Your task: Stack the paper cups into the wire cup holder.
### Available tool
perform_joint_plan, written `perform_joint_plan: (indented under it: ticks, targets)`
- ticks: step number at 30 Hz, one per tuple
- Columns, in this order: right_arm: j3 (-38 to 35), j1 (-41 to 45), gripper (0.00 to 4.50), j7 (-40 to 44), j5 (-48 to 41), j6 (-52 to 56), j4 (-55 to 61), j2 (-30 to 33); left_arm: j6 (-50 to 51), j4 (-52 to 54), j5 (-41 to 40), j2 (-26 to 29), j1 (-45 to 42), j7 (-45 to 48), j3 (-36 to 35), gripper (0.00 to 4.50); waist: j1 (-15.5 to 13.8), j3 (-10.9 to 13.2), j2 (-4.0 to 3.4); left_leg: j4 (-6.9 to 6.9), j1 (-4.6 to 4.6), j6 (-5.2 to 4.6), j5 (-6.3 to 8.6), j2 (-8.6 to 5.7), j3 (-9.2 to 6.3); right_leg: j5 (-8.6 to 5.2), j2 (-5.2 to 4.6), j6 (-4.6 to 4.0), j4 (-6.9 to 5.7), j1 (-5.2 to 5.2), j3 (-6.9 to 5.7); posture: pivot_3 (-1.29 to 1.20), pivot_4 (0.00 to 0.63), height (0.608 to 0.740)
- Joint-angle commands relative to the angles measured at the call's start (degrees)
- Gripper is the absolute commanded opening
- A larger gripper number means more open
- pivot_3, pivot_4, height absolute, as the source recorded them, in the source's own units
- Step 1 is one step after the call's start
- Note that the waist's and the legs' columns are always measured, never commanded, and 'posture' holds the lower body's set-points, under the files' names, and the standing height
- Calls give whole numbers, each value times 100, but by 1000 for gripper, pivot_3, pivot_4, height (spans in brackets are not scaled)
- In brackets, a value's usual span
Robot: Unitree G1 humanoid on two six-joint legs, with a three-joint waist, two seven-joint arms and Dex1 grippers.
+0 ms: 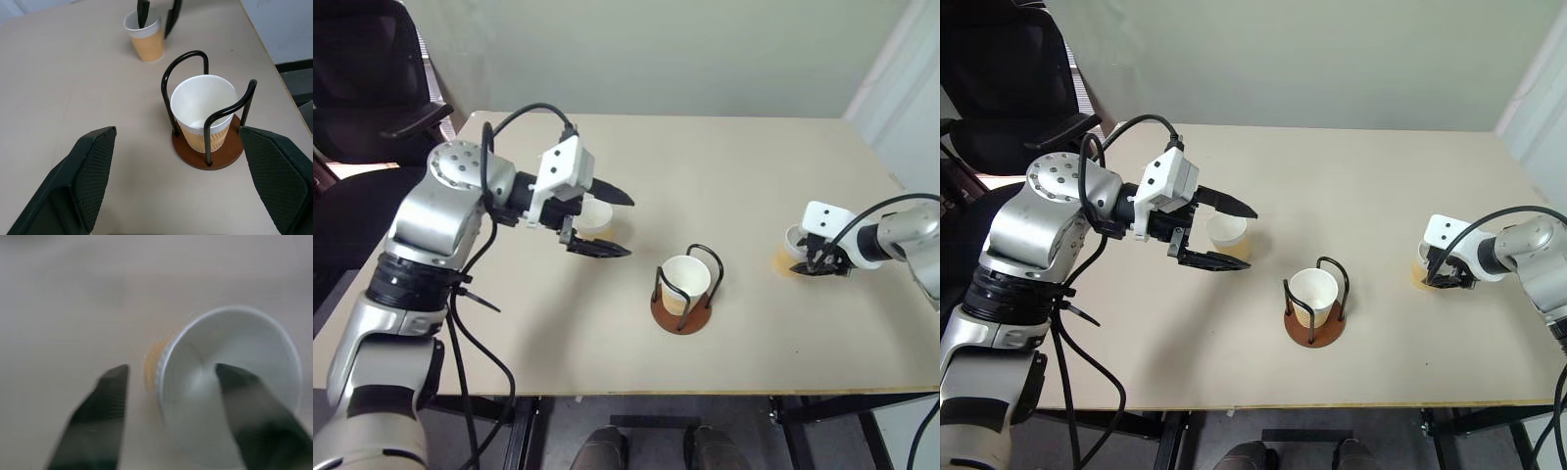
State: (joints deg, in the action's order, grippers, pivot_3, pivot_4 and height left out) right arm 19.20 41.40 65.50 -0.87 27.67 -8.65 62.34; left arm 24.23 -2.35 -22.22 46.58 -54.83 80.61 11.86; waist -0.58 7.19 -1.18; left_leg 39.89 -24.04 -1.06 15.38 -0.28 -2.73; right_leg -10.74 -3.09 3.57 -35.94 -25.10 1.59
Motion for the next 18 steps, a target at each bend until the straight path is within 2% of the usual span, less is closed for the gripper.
perform_joint_plan:
  ticks: [1, 5, 9, 11, 15, 18]
  targets:
    - [-270, 74, 1418, 141, 55, -62, 85, 21, -15, 156, 7, 21, -39, -11, -208, 4324, 0, 0, 0, 0, 0, 0, 0, 0, 0, 0, 0, 0, 1, 0, 0, 0, 150, 740]
    - [-561, -132, 17, 244, -213, 146, 592, 21, -66, 65, 49, -6, -51, -54, -230, 4324, -1, 0, 0, -2, -1, 1, 1, 0, 0, -1, -1, -2, 2, 0, 0, 0, 150, 740]
    - [-924, -287, 17, 401, -466, 466, 1337, 182, -103, 28, 58, -10, 4, -59, -252, 4324, 2, 1, -1, -8, 0, 3, 1, 0, 2, -4, 0, -7, 2, 0, 0, 0, 150, 740]
    - [-1196, -67, 17, 666, -846, 812, 1858, 312, -120, 4, 62, 9, 27, -45, -254, 4324, 2, 2, -2, -9, 0, 4, 1, 0, 4, -4, 0, -7, 3, -1, 1, 0, 150, 740]
    - [-1444, 1043, 17, 1392, -1652, 1498, 2760, 675, -135, 8, 63, 104, 108, 57, -263, 4324, 24, 7, -12, -17, -1, 7, -1, -1, 12, -9, 0, -14, 1, -10, 6, 0, 150, 740]
    - [-1184, 2037, 17, 1847, -2087, 1906, 3119, 653, -185, 4, 77, 137, 146, 177, -245, 4324, 30, 1, -2, -36, 1, 14, -3, 2, -4, -24, 6, -39, 3, -12, -2, 0, 150, 740]
